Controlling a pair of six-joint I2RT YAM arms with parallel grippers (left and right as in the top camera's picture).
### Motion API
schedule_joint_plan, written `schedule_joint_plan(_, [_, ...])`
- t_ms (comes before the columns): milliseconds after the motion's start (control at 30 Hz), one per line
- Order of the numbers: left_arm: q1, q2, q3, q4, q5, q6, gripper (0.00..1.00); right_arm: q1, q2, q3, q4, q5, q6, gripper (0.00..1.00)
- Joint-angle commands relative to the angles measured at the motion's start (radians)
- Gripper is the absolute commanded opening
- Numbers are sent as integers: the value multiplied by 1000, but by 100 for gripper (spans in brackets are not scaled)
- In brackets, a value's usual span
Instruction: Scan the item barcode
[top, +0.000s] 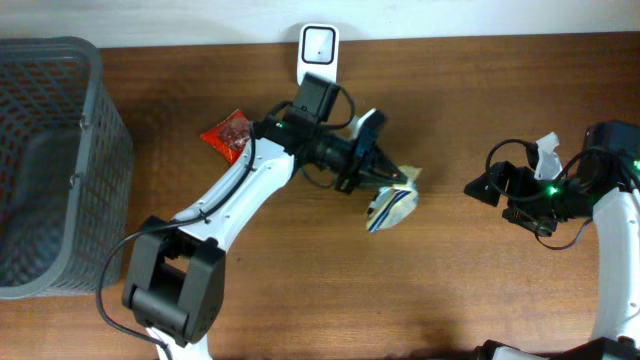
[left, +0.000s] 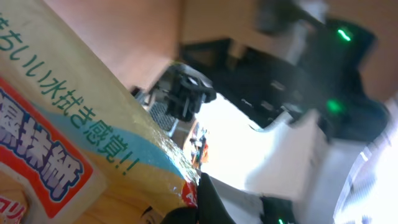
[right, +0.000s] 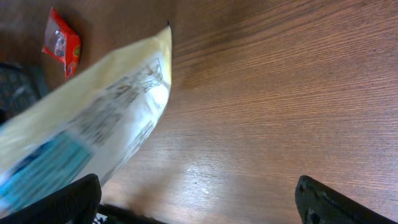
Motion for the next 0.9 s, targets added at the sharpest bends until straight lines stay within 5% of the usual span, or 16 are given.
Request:
schedule_joint_plan(0, [24, 60, -37, -18, -132, 40, 0, 7, -20, -6, -1, -13, -11, 99])
schedule_joint_plan(300, [148, 110, -49, -34, -547, 43, 0, 7, -20, -6, -4, 15, -22, 99])
schedule_joint_plan(567, [254, 109, -46, -232, -830, 232, 0, 7, -19, -6, 3, 14, -22, 99])
schedule_joint_plan(767, [291, 109, 76, -428, -925, 406, 17, 7, -19, -6, 7, 13, -22, 99])
schedule_joint_plan(867, [282, 109, 234, -599, -1154, 413, 24, 7, -19, -6, 7, 13, -21, 99])
